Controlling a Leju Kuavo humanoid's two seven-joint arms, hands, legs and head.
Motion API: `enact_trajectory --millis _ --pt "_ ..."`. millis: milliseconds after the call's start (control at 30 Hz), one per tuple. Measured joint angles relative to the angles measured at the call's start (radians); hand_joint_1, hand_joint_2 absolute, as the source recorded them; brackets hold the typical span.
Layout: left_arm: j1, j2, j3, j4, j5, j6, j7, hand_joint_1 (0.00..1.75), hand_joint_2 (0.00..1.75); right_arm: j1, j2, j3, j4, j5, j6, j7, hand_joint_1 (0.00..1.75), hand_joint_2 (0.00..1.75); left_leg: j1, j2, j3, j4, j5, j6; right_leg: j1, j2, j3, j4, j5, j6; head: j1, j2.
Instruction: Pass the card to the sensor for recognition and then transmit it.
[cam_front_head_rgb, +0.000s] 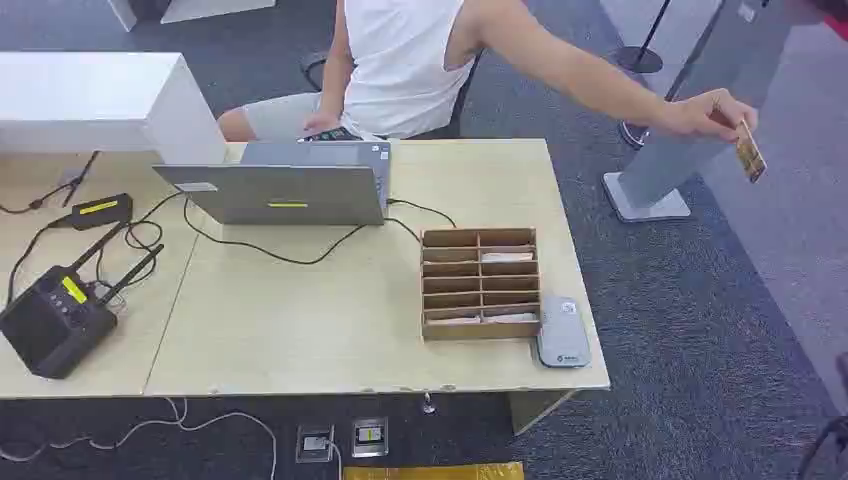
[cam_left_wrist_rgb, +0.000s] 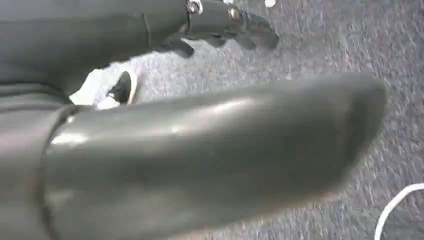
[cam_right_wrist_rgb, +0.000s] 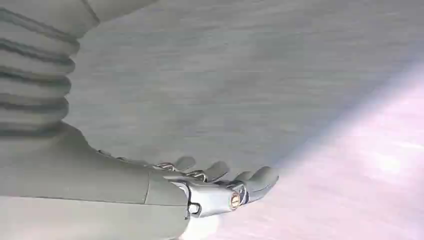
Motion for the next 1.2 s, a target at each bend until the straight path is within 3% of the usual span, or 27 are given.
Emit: enact_trajectory --millis 67,200,433,533,667,833,1200 --pt "-0.002 -0.002 0.000 0.000 0.000 0.004 0.000 0.00 0.00 -0.124 -0.029 0.031 -0.030 -0.011 0.010 -0.052 0.00 1.75 0.000 0.000 0.001 0.000 0.001 0.001 0.000 0.000 0.000 0.000 0.000 0.000 -0.001 0.000" --pt "-0.003 -0.002 0.000 0.000 -0.012 0.006 -0.007 0.00 0.00 -0.253 -0.069 0.126 -0.104 -0.066 0.023 -0.104 0.00 1.75 0.001 -0.014 -0.002 0.000 0.003 0.003 0.001 -0.014 0.002 0.000 -0.001 0.001 0.001 0.000" --pt "-0.004 -0.001 0.000 0.000 -0.034 0.002 -0.016 0.00 0.00 -0.301 -0.076 0.405 -0.382 -0.059 -0.003 -0.048 0.00 1.75 0.001 -0.014 -0.005 0.000 0.003 0.004 0.001 -0.014 0.000 0.000 -0.001 0.001 0.002 0.000" --pt "-0.005 0.002 0.000 0.000 -0.038 -0.003 -0.018 0.00 0.00 -0.289 -0.065 0.518 -0.502 0.014 -0.002 -0.017 0.00 1.75 0.001 -0.013 -0.004 0.000 0.003 0.004 0.001 -0.012 0.000 0.000 -0.001 0.001 0.001 0.000" --pt "-0.005 0.009 0.000 0.000 -0.043 -0.013 -0.018 0.00 0.00 -0.243 -0.048 0.662 -0.689 0.232 0.006 0.030 0.00 1.75 0.001 -0.015 -0.005 0.000 0.004 0.004 0.002 -0.015 0.001 0.000 -0.001 0.001 0.001 0.000" --pt "-0.007 0.016 0.000 0.000 -0.044 -0.018 -0.018 0.00 0.00 -0.223 0.008 0.804 -0.874 0.445 0.061 0.026 0.00 1.75 0.003 -0.014 -0.005 0.000 0.004 0.003 0.003 -0.014 0.000 0.000 -0.001 0.001 0.001 0.000" --pt "-0.006 0.017 0.000 0.000 -0.044 -0.027 -0.016 0.00 0.00 -0.241 0.107 0.933 -0.934 0.501 0.078 -0.031 0.00 1.75 0.002 -0.017 -0.006 0.000 0.004 0.003 0.003 -0.016 0.000 0.000 -0.001 0.000 0.001 0.000"
